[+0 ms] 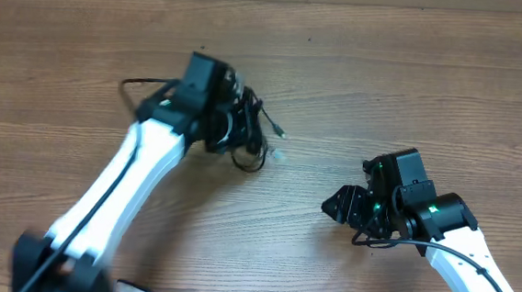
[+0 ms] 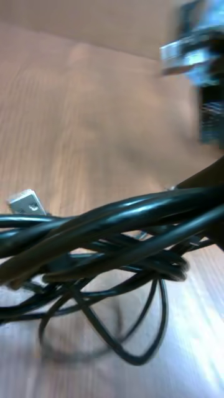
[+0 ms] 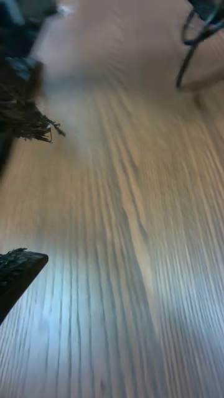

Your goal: Untangle cables

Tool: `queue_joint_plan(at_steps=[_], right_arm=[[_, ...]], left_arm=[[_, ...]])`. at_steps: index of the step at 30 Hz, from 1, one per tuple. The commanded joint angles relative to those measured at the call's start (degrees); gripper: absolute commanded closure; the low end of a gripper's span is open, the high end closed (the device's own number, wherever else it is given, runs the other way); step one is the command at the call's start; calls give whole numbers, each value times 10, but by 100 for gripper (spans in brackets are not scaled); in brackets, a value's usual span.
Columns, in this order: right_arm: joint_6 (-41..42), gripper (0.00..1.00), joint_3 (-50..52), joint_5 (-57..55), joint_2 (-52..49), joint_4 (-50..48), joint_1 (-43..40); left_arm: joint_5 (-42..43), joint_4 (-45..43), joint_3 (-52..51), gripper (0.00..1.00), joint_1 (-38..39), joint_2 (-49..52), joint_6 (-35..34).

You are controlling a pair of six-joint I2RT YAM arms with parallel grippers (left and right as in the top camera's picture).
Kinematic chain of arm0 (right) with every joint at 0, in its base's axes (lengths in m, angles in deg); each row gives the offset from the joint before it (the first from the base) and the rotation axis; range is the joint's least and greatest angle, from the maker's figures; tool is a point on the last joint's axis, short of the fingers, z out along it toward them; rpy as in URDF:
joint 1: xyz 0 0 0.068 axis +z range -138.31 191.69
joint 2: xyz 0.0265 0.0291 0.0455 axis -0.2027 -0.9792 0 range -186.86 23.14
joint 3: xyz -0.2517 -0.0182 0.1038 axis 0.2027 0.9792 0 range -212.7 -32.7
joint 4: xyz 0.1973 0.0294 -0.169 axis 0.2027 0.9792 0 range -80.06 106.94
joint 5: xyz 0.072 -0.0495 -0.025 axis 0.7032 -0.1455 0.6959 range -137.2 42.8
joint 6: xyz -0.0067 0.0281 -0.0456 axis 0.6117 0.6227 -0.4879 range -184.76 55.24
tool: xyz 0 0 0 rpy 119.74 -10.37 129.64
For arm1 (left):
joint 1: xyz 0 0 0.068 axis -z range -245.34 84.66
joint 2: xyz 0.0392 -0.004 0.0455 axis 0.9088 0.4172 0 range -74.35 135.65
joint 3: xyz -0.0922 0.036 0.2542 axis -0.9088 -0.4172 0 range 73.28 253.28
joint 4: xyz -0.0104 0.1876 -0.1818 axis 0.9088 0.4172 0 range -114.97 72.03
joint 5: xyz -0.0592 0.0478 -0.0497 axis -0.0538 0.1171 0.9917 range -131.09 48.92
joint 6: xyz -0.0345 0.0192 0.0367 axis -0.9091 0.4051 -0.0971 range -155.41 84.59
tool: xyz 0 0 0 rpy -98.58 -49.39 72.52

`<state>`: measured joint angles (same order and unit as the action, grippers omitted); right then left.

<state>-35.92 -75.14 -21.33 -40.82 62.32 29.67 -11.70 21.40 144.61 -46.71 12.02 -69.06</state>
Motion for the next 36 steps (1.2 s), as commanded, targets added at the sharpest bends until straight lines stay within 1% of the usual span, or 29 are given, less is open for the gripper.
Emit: queue_joint_plan(at_steps=[1,3,5,7,8,9,10,15,17,20,22,24,25,27,29,30,32,36], right_arm=[[-67,43,-16,137,6,-17,-4],[-66,43,-16,191,6,-40,-3],[-61,37,-16,259,6,-89,-3],[-32,35,-16,310,6,-152,-2],[-7,35,-16,318,6,-179,-2],[18,35,-16,319,6,-211,-2],[27,36,-16,319,6,-228,0],[29,36,-16,319,5,-293,25],[29,36,-16,319,5,-314,32],[30,42,-16,334,5,-347,42],[34,43,-16,355,5,-373,51],[57,43,-16,369,5,-412,62],[67,47,-16,368,5,-425,64],[90,64,-16,368,5,-451,64],[103,89,-16,362,5,-474,64],[107,96,-16,349,5,-474,64],[118,96,-16,273,5,-442,64],[136,96,-16,22,5,-300,64]], left_arm=[[45,55,21,96,-19,-98,150],[48,87,21,96,-24,-138,173],[55,116,21,96,-26,-177,198],[71,131,21,96,-26,-209,225],[87,133,21,96,-26,-221,241],[121,133,21,96,-25,-232,268],[152,132,21,96,-25,-238,287],[272,132,20,96,-25,-234,354],[298,131,20,96,-25,-228,372],[337,131,20,96,-25,-220,396],[357,131,20,96,-25,-215,409],[363,131,20,96,-25,-207,416],[363,131,20,96,-25,-205,416],[363,132,20,96,-25,-199,419],[363,131,20,96,-25,-195,421],[363,131,20,96,-25,-193,421],[363,129,20,96,-26,-193,421],[356,121,20,96,-50,-195,417]])
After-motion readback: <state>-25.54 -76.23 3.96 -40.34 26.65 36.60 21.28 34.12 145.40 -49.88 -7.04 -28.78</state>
